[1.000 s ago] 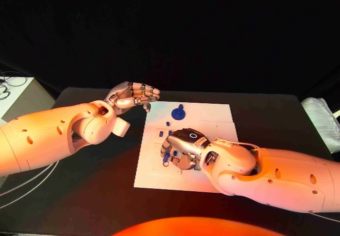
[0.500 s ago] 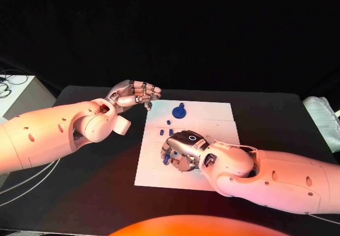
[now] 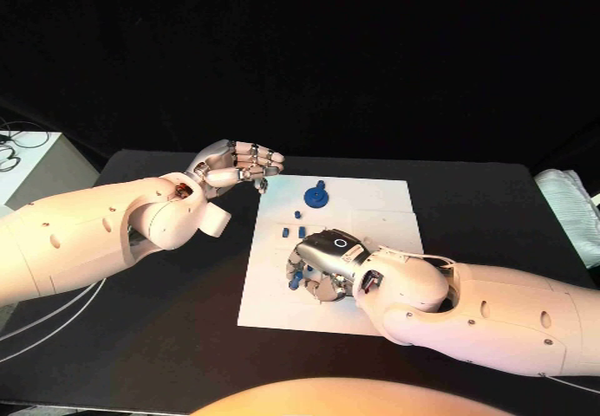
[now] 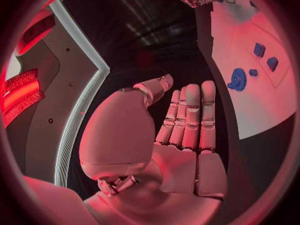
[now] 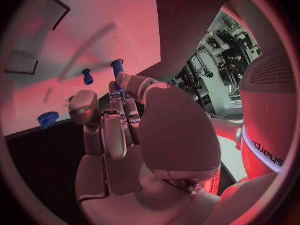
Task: Assemble the parts on the task board
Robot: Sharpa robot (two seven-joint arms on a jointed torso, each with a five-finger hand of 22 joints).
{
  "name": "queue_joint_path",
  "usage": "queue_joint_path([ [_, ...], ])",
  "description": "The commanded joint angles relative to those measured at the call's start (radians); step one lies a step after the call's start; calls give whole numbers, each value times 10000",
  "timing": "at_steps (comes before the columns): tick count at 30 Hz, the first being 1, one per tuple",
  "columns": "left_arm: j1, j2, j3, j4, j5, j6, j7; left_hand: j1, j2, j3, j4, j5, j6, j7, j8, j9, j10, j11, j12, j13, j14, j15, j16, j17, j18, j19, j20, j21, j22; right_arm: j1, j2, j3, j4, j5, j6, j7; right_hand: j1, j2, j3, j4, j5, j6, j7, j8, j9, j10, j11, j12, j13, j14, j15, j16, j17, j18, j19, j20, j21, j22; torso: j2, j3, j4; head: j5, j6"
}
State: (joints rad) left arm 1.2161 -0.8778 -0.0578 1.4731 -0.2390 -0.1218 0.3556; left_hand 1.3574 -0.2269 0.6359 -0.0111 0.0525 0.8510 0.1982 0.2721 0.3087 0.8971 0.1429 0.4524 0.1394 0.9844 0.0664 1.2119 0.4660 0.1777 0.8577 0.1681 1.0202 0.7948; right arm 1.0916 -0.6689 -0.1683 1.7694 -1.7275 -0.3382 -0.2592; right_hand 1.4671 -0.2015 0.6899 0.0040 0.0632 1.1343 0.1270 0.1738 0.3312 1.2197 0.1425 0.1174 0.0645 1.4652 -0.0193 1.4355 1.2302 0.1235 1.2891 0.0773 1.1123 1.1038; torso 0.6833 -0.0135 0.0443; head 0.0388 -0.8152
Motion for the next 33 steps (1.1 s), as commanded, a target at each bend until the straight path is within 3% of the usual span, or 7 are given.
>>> queue_joint_path([
  [1, -2, 3, 8, 26, -1, 136, 36, -6, 102, -78, 5, 24, 46, 32, 48, 9, -88, -5, 58, 10, 39, 38, -48, -9, 72, 89, 3, -36, -9, -13, 50, -22, -44, -201, 557, -16, -8, 97, 37, -45, 67, 31, 44, 33, 8, 1056, -877, 40, 638, 401, -59, 46, -15, -38, -57, -25, -36, -10, 6, -9, 6, -3, -19],
  [15, -1, -24, 8, 49, -1, 126, 30, -6, 102, -78, 5, 24, 46, 32, 48, 9, -88, -5, 58, 10, 39, 38, -48, -9, 72, 89, 3, -36, -9, -87, 187, -72, -189, -278, 524, -17, -132, 77, 57, -111, 96, -29, 71, 4, 9, 998, -853, -36, 644, 384, -43, 16, -82, -15, -140, -16, -132, -86, -4, -12, 2, 14, -55],
  [17, -1, -27, 8, 51, -1, 123, 28, -6, 102, -78, 5, 24, 46, 32, 48, 9, -88, -5, 58, 10, 39, 38, -48, -9, 72, 89, 3, -36, -9, -90, 204, -78, -235, -134, 375, 136, -594, -121, -170, -71, 779, -341, 187, -153, -23, 576, -721, -342, 562, 358, 83, -24, -173, 9, -302, 81, -342, -240, -6, -14, -2, 21, -59],
  [18, -1, -27, 8, 51, -1, 123, 28, -6, 102, -78, 5, 24, 46, 32, 48, 9, -88, -5, 58, 10, 39, 38, -48, -9, 72, 89, 3, -36, -9, -90, 204, -78, -235, -134, 375, 136, -594, -121, -170, -71, 779, -341, 187, -153, -23, 576, -721, -342, 562, 358, 83, -24, -173, 9, -302, 81, -342, -240, -6, -14, -2, 21, -59],
  [23, 0, -30, 8, 50, -1, 122, 19, -6, 102, -78, 5, 24, 46, 32, 48, 9, -88, -5, 58, 10, 39, 38, -48, -9, 72, 89, 3, -36, -9, -93, 234, -92, -301, 134, 30, 465, -1387, -689, -863, 81, 789, -1189, 307, -575, -128, -1194, -385, -523, 61, 114, 398, -416, -1030, 259, -1056, 401, -1708, -1382, -7, -8, -1, 22, -56],
  [28, 0, -32, 8, 53, -3, 157, 3, -6, 102, -78, 5, 24, 46, 32, 48, 9, -88, -5, 58, 10, 39, 38, -48, -9, 72, 89, 3, -36, -9, -94, 220, -100, -319, 246, -206, 605, -1106, -472, -2019, -8, 872, -1876, 187, -936, -228, -2201, -233, -239, 51, -261, 532, -796, -1930, 439, -1559, 555, -2885, -2291, -9, -10, 1, 12, -27],
  [33, 0, -34, 8, 54, -12, 185, -5, 0, 109, -85, 6, 25, 43, 32, 50, 12, -105, -4, 70, 10, 37, 39, -51, -13, 72, 96, 4, -51, -19, -98, 152, -103, -314, 267, -308, 609, -936, -337, -2457, 4, 923, -1963, 200, -983, -243, -2456, -206, -11, 63, -328, 556, -806, -2045, 461, -1594, 579, -3104, -2428, -10, -3, 0, 8, -15],
])
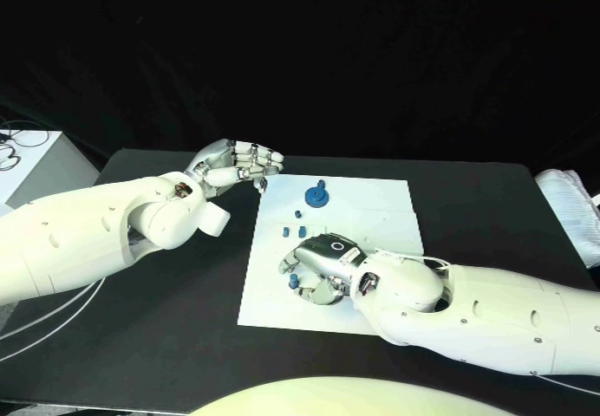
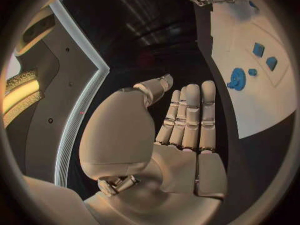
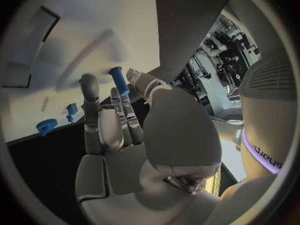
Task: Assemble the parts on the task board
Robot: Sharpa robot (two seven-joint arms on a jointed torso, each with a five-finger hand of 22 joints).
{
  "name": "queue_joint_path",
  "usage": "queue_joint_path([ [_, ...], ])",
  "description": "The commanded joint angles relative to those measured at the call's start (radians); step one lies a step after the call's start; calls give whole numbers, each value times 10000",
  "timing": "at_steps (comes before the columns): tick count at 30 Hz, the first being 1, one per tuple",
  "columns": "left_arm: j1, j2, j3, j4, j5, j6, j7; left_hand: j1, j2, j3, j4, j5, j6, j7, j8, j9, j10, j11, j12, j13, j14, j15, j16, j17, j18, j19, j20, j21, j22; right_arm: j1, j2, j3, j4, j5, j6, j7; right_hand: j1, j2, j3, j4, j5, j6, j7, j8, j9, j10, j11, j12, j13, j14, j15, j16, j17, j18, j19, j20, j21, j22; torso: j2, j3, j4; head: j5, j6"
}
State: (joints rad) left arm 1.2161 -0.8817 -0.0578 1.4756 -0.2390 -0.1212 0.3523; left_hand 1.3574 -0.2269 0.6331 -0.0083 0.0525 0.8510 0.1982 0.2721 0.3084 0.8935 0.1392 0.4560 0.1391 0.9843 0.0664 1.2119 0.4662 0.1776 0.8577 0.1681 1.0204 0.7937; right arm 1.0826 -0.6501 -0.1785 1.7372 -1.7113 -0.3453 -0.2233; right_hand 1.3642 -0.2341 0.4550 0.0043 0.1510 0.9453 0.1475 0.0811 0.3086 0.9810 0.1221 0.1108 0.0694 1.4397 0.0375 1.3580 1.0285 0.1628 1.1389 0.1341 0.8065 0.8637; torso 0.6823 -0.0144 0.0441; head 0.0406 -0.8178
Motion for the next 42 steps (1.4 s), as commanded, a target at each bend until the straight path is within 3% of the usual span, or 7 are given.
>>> queue_joint_path([
  [1, 0, 5, 8, 28, -13, 182, 26, 0, 109, -57, -22, 25, 43, 32, 50, 16, -68, 33, 33, 12, 37, 39, -51, -15, 72, 96, 4, -53, -8, -9, -58, -2, 12, 105, -279, 242, 114, 5, -166, 7, 53, -79, -2, -59, -17, -102, 0, 89, 16, -81, -9, -32, -44, 71, -97, 14, -75, -44, 2, 7, 4, -13, 12],
  [9, 0, -1, 8, 18, -17, 197, 17, 0, 109, -57, -22, 25, 43, 32, 50, 16, -68, 33, 33, 12, 37, 39, -51, -15, 72, 96, 4, -53, -8, -29, -358, 2, 163, 152, -1002, 271, 1026, 279, -2046, 757, 142, -475, -72, -114, -98, -1342, 184, 1058, 75, -779, 177, -317, -1259, 192, -647, 186, -1131, -662, 4, 16, 5, -35, 41],
  [15, -1, -3, 8, 9, -17, 202, 19, 5, 114, -58, -23, 25, 44, 31, 52, 18, -72, 33, 39, 13, 36, 39, -52, -16, 72, 99, 4, -58, -11, 122, -1116, 96, 580, 1049, -1520, 450, 1340, 316, -2242, 1311, 120, -361, 62, -25, -73, -1108, 60, 1819, 173, -694, 81, -189, -1270, 216, -520, 130, -1200, -639, -19, -3, -3, -229, 129],
  [22, -3, -43, 7, -1, -17, 178, 26, 5, 114, -58, -23, 25, 44, 31, 52, 18, -72, 33, 39, 13, 36, 39, -52, -16, 72, 99, 4, -58, -11, 960, -2605, 174, 925, 4134, -1245, 313, 466, 211, -2147, 2308, -415, 285, 255, 300, -8, 1290, -267, 2613, 227, 188, -201, 269, -110, -64, 761, -193, 121, 543, -57, -9, -57, -689, 257],
  [27, -9, -63, 5, 6, -17, 167, 27, 5, 114, -58, -23, 25, 44, 31, 52, 18, -72, 33, 39, 13, 36, 39, -52, -16, 72, 99, 4, -58, -11, 1292, -3536, 176, 1081, 5020, -551, -193, -111, 241, -2984, 2855, -429, 811, -216, 880, 233, 2962, -784, 3576, 1098, 420, -637, 520, 617, -207, 1387, -494, 865, 1228, -107, -15, -98, -993, 299],
  [32, -18, -82, 3, 59, -16, 147, 31, -2, 110, -68, -19, 24, 44, 32, 54, 20, -76, 34, 46, 13, 35, 41, -53, -18, 72, 102, 4, -65, -16, 1386, -4542, 101, 1515, 5061, 183, -917, -509, 827, -4118, 2850, -354, 604, -481, 1832, 1098, 3706, -1027, 9993, 8685, 831, -855, 1371, 2788, -544, 2202, -751, 2409, 2740, -109, -13, -83, -1198, 314],
  [42, -38, -137, 0, 161, -15, 126, 31, -2, 110, -68, -19, 24, 44, 32, 54, 20, -76, 34, 46, 13, 35, 41, -53, -18, 72, 102, 4, -65, -16, 1263, -5518, -70, 2049, 4403, 204, -2175, -1091, 1261, -5291, 2894, 227, 608, -518, 2093, 1343, 4270, -1048, 11920, 11491, 951, -865, 1590, 3496, -620, 2405, -749, 2782, 3216, -116, -27, -105, -1301, 319],
])
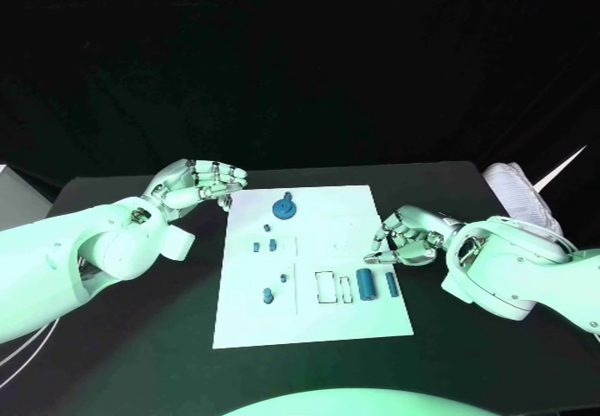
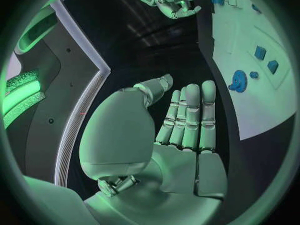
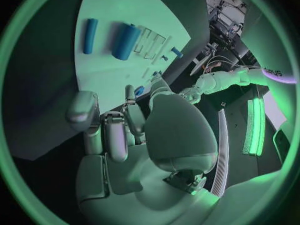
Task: Assemble the parts on the task board
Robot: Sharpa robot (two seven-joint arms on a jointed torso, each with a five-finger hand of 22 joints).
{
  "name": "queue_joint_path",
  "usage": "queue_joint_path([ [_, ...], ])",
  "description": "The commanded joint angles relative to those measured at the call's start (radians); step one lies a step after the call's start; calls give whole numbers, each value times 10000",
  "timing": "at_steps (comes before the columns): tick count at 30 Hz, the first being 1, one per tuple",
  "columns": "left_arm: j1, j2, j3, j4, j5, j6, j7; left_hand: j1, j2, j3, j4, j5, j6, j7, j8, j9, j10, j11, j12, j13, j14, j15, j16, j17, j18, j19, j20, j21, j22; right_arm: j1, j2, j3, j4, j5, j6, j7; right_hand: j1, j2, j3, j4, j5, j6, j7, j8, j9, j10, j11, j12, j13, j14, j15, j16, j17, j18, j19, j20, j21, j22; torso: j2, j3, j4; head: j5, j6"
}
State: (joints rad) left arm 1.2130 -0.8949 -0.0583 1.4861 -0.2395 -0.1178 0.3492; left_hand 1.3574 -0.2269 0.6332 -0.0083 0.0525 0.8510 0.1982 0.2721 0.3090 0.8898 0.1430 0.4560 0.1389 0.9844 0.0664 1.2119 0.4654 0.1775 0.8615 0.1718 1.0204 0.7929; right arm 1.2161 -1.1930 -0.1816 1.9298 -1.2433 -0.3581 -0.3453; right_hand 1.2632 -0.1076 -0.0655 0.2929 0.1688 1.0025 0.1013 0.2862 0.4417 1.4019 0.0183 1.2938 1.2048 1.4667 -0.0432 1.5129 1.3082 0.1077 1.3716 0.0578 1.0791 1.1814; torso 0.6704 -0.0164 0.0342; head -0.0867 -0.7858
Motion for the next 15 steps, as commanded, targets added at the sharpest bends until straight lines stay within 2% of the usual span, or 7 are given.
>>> queue_joint_path([
  [1, -9, -11, 5, 65, -11, 91, 61, -2, 110, -68, -18, 24, 44, 32, 54, 13, -39, -3, 47, 15, 34, 41, -53, -11, 73, 64, -33, -65, -8, -114, -126, -63, 158, -342, 291, -1099, -152, 21, -207, 10, 43, 66, -68, 67, 28, 122, -21, 197, 308, 698, -66, 71, 794, -83, 112, 8, 123, 108, 4, -9, -3, -35, -9],
  [7, -16, -41, 4, 109, -11, 94, 56, -2, 110, -68, -18, 24, 44, 32, 54, 13, -39, -3, 47, 15, 34, 41, -53, -11, 73, 64, -33, -65, -8, -360, -166, -139, 213, -722, 35, -1658, -470, 32, -568, 24, -2, 144, -102, 135, 72, 275, -47, 452, 732, 742, -86, 145, 1040, -112, 186, -11, 263, 265, 14, -1, 6, -55, -15],
  [15, -21, -71, 3, 135, -11, 97, 52, -2, 110, -68, -18, 24, 44, 32, 54, 13, -39, -3, 47, 15, 34, 41, -53, -11, 73, 64, -33, -65, -8, -666, 124, -171, 96, -938, -195, -1859, -675, 39, -714, 31, 16, 216, -131, 191, 104, 361, -71, 580, 950, 765, -103, 184, 1169, -130, 232, -25, 354, 364, 18, 4, 3, -47, -28],
])
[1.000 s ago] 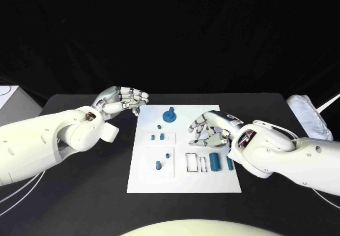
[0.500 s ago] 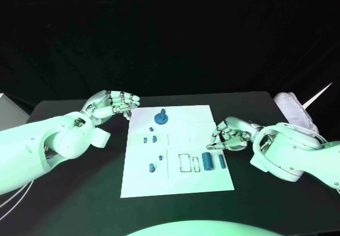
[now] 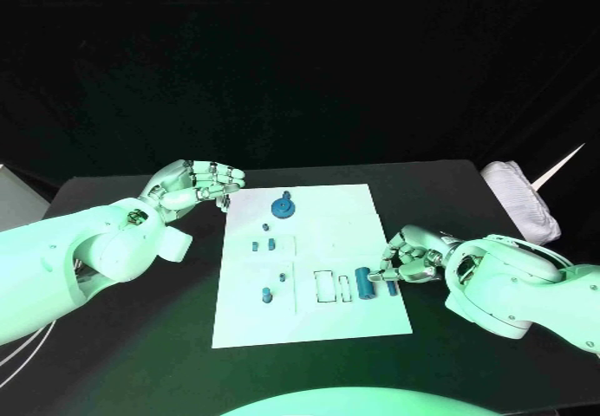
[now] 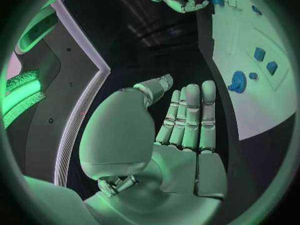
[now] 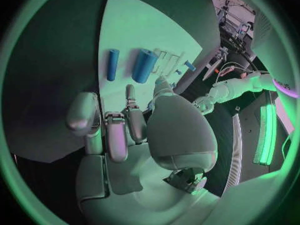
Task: Assemble the parts on the task board
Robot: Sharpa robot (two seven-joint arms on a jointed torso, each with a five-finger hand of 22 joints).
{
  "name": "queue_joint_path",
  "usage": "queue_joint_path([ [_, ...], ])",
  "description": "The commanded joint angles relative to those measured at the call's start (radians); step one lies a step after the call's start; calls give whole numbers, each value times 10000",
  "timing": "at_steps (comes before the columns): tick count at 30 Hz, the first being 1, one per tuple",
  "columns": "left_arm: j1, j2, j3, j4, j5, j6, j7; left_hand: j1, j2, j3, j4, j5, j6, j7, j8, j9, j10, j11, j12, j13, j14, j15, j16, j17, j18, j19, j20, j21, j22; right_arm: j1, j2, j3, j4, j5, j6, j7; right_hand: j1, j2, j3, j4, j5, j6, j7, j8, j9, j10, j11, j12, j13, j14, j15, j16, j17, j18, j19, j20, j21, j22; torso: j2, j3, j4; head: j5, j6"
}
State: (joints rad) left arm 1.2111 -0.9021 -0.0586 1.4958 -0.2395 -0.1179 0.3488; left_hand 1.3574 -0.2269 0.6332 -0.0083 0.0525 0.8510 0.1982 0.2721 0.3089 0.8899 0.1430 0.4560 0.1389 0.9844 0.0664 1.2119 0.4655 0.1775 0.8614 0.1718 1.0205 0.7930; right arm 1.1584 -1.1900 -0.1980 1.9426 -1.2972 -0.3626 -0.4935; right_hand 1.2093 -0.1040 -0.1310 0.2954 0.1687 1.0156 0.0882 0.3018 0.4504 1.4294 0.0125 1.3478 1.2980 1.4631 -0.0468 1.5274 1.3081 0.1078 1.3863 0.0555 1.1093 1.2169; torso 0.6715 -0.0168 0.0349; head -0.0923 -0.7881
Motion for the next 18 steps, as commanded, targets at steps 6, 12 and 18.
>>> queue_joint_path([
  [6, -5, -4, 6, 37, -10, 110, 52, -2, 110, -69, -18, 24, 44, 32, 54, 14, -40, -3, 47, 15, 35, 40, -53, -11, 73, 65, -32, -65, -9, -377, 468, -10, -187, -495, -338, -392, -255, 32, -102, 6, 105, 98, -10, 50, 27, 94, -20, 47, 63, 804, -75, 46, 1193, -131, 87, -10, 48, 24, 16, 16, -4, 61, -26],
  [12, -9, -11, 6, 37, -10, 120, 43, -9, 104, -86, -13, 25, 46, 29, 60, 19, -47, -4, 63, 16, 29, 41, -56, -16, 72, 69, -30, -81, -19, -587, 777, -10, -452, -572, -356, -415, -300, 56, -110, 5, 156, 107, -14, 58, 32, 96, -23, 48, 80, 809, -78, 54, 1223, -132, 88, -12, 48, 32, 11, 6, -2, 72, -58],
  [18, -10, -23, 6, 44, -10, 145, 20, -12, 103, -88, -10, 25, 46, 30, 60, 19, -49, -4, 64, 16, 29, 42, -57, -16, 72, 70, -30, -83, -20, -730, 1099, -9, -795, -754, -205, -466, -414, 17, -160, 9, 195, 135, -24, 80, 45, 96, -31, 40, 104, 808, -82, 55, 1225, -131, 86, -17, 41, 42, 16, 12, 5, 75, -95],
])
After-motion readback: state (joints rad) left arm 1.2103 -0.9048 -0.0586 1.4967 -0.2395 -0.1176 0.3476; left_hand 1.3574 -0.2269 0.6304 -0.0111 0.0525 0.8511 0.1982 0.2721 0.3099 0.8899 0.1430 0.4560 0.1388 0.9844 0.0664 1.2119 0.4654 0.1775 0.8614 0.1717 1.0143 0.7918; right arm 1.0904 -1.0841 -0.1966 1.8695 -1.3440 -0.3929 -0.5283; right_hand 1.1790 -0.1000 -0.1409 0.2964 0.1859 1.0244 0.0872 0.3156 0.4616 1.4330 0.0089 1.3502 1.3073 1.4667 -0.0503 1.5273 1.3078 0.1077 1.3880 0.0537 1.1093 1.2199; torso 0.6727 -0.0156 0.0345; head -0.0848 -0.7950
